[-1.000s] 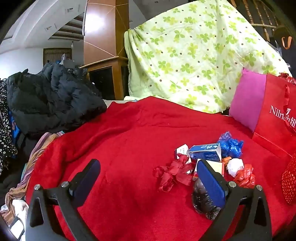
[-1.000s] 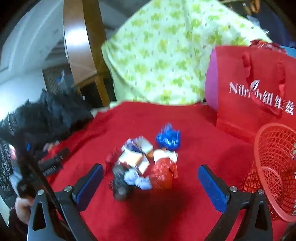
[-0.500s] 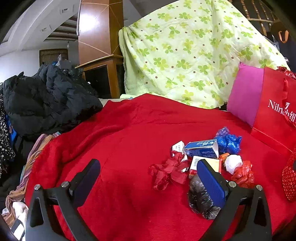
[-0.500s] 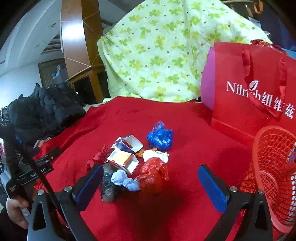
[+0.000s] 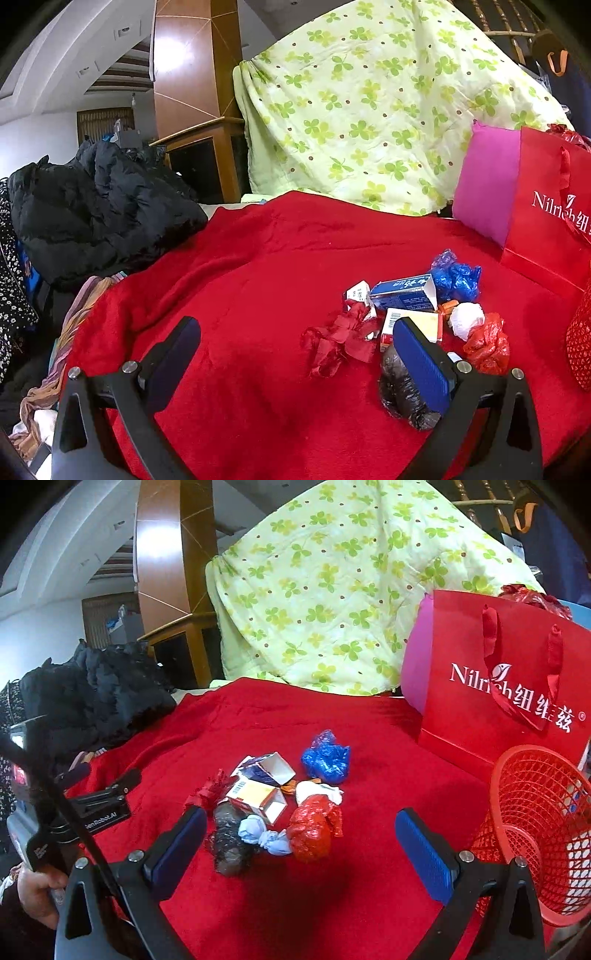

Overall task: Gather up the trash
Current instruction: 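Move both grippers toward the pile of trash on the red blanket, then grasp the black plastic bag with the left gripper while the right grasps the red bag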

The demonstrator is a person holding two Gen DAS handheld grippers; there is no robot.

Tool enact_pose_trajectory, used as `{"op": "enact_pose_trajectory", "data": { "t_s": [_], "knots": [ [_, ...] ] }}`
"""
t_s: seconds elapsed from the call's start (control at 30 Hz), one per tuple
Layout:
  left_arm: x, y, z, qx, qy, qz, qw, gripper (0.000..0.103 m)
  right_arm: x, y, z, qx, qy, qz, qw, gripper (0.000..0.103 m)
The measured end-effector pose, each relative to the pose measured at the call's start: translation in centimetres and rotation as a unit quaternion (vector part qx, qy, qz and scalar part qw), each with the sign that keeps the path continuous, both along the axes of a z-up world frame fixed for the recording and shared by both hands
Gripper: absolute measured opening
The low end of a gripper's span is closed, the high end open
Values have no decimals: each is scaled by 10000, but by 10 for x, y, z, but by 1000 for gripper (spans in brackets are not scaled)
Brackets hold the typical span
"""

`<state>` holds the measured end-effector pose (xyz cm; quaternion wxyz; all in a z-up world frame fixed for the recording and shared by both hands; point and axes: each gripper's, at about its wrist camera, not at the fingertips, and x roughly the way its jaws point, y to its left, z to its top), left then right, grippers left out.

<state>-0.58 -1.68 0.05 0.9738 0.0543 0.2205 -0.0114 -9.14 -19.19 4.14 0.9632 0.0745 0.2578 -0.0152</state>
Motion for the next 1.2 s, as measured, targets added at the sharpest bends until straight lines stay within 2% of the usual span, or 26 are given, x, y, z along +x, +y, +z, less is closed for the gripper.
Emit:
{"op": "enact_pose_trajectory", "data": {
  "t_s": [0.53,1.0,1.2],
  "knots": [
    [-15,19,0,-73,-147,-109,9998,103,-1,20,6,-21,16,-20,10000,103],
    [-14,30,-5,-95,5,-118,9999,103,11,21,-4,62,212,-86,9997,103],
    [-7,26,-12,-153,150,-158,9996,103,26,10,-18,197,366,-68,9991,103]
  ]
}}
